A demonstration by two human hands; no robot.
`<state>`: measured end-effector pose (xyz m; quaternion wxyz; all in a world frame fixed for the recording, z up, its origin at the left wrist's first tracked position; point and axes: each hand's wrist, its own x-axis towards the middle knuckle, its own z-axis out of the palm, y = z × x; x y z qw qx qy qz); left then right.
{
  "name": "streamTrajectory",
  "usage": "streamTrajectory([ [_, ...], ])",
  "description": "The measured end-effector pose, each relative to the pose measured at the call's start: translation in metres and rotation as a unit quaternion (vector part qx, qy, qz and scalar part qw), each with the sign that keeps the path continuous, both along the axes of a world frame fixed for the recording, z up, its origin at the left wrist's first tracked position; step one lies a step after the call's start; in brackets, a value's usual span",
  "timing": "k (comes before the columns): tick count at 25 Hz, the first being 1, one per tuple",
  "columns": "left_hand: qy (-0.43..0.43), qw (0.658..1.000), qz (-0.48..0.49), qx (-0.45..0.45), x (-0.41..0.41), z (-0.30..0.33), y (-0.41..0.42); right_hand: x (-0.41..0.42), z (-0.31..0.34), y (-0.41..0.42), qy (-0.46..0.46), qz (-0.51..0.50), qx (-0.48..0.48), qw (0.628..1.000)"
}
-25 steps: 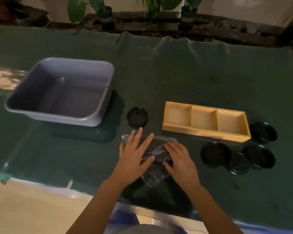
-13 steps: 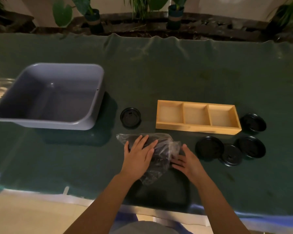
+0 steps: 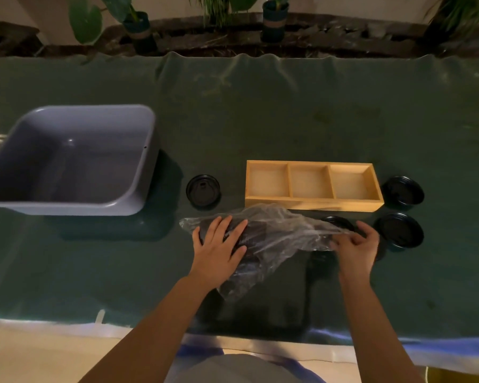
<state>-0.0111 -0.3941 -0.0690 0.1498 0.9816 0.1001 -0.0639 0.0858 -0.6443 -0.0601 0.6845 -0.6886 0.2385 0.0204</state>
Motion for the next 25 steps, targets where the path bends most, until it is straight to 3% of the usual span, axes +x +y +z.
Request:
streamTrajectory([
  [4,0.0,1.0,-0.011,-0.003,0.0,0.001,0.004,0.006,0.011,-0.015,0.113,0.18,-0.002,0.977],
  [5,-0.002,1.0,-0.009,-0.021,0.0,0.002,0.005,0.007,0.014,-0.025,0.11,0.187,0.065,0.974],
  [7,-0.007,0.997,0.01,-0.072,0.002,0.003,0.009,0.0,0.021,-0.041,0.095,0.166,0.299,0.935],
  [8,-0.012,0.995,0.022,-0.097,0.002,0.003,0.012,-0.007,0.022,-0.044,0.107,0.16,0.372,0.908],
  [9,-0.018,0.993,0.028,-0.111,0.002,0.003,0.014,-0.013,0.021,-0.044,0.137,0.177,0.374,0.9],
  [11,-0.039,0.995,0.024,-0.091,0.002,0.004,0.015,-0.026,0.016,-0.039,0.204,0.288,0.217,0.91],
  [14,-0.064,0.997,0.0,-0.035,-0.001,0.003,0.01,-0.036,0.014,-0.029,0.195,0.511,0.037,0.836],
  [17,-0.053,0.998,-0.013,-0.037,-0.004,0.003,0.012,-0.031,0.017,-0.008,0.151,0.602,-0.032,0.783],
  [19,-0.043,0.998,-0.026,-0.034,-0.004,0.005,0.016,-0.02,0.022,0.013,0.13,0.568,-0.031,0.812],
  [21,-0.036,0.998,-0.03,-0.035,-0.004,0.006,0.018,-0.016,0.02,0.013,0.053,0.528,-0.122,0.839],
  [23,-0.03,0.998,-0.03,-0.034,-0.005,0.005,0.018,-0.01,0.016,0.012,0.056,0.566,-0.353,0.743],
  [24,-0.029,0.999,-0.032,-0.032,-0.006,0.005,0.018,-0.015,0.015,0.005,0.077,0.58,-0.417,0.696],
  [25,-0.029,0.999,-0.034,-0.031,-0.006,0.005,0.018,-0.019,0.014,-0.001,0.08,0.57,-0.442,0.688],
])
